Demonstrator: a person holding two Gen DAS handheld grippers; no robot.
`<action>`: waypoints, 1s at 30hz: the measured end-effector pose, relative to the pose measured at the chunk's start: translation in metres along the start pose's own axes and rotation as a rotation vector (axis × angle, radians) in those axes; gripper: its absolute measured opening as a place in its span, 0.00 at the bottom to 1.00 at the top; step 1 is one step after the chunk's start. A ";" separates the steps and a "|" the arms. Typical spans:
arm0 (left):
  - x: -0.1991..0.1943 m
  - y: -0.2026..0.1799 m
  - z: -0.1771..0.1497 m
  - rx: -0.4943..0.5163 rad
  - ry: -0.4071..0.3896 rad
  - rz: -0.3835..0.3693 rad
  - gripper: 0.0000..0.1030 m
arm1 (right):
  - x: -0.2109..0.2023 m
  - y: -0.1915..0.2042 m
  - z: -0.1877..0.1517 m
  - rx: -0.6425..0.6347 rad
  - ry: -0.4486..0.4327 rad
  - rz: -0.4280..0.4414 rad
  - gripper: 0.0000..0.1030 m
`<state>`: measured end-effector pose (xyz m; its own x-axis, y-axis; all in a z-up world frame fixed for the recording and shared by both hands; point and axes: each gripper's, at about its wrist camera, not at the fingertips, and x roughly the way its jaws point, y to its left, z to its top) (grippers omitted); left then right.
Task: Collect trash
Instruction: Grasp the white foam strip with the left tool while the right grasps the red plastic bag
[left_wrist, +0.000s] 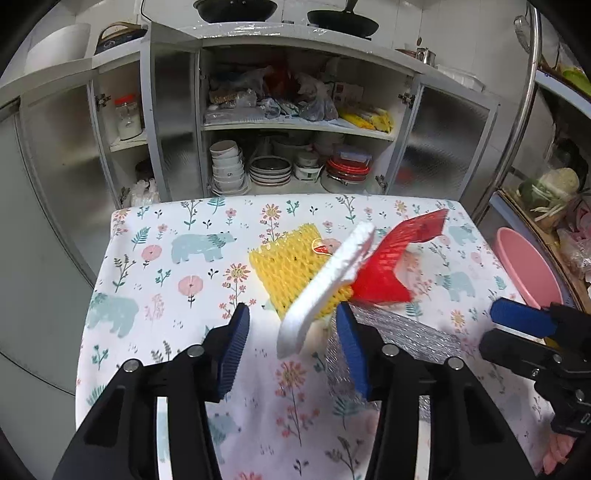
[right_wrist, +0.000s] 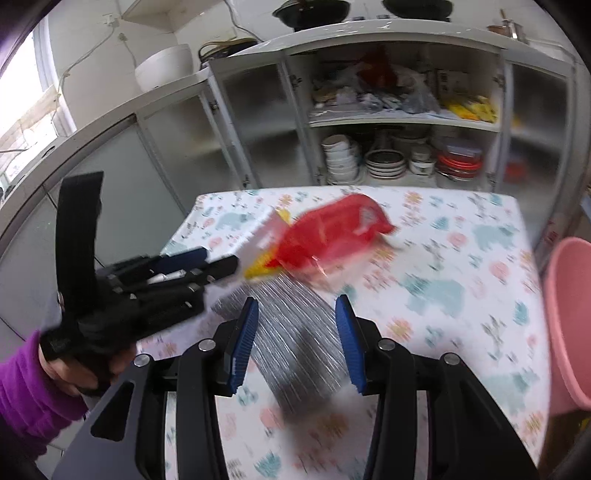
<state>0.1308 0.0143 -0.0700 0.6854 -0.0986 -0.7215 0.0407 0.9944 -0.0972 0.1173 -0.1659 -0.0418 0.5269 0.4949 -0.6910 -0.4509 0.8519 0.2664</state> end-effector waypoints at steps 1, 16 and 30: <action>0.002 0.001 0.000 0.000 0.005 -0.004 0.41 | 0.007 0.002 0.004 -0.003 0.003 0.007 0.43; -0.012 0.002 -0.002 -0.003 -0.026 -0.061 0.12 | 0.062 0.015 0.025 -0.045 0.033 -0.012 0.31; -0.055 -0.015 -0.005 -0.018 -0.084 -0.078 0.12 | 0.001 0.004 0.010 -0.057 -0.062 -0.025 0.02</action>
<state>0.0889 0.0050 -0.0323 0.7394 -0.1710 -0.6511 0.0833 0.9830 -0.1636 0.1237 -0.1603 -0.0346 0.5817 0.4845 -0.6534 -0.4764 0.8540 0.2092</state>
